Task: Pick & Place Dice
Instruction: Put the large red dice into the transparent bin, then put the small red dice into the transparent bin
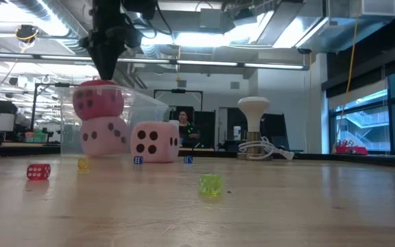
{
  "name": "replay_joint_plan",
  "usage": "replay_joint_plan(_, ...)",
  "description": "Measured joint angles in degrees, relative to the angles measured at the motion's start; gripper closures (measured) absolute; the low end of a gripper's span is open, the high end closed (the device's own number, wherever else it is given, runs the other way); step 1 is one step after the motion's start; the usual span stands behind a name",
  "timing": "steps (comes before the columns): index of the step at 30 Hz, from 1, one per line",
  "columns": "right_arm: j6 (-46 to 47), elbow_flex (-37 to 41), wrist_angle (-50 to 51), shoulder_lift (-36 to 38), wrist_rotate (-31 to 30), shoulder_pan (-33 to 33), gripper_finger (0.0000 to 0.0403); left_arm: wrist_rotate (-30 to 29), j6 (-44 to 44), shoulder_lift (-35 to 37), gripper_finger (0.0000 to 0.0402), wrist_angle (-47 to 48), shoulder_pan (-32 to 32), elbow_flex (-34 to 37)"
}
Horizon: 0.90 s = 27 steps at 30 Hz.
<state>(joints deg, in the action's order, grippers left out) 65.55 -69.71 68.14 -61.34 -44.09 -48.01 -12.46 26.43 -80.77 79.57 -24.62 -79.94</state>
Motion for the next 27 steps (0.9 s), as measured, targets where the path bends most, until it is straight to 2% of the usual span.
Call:
replay_joint_plan(6,0.0,0.0,0.0,0.0,0.2,0.0,0.0403,0.3,1.4,0.0,0.0238,0.5,0.0,0.0)
replay_joint_plan(11,0.0,0.0,0.0,0.0,0.2,0.0,0.0403,0.3,1.4,0.0,0.0205,0.5,0.0,0.0)
replay_joint_plan(19,-0.2,0.0,0.0,0.0,1.5,0.0,0.0403,1.3,0.7,0.0,0.0188,0.5,0.0,-0.5)
replay_joint_plan(27,-0.4,0.0,0.0,0.0,1.5,0.0,0.0403,1.9,1.0,0.0,0.0188,3.1,0.0,-8.4)
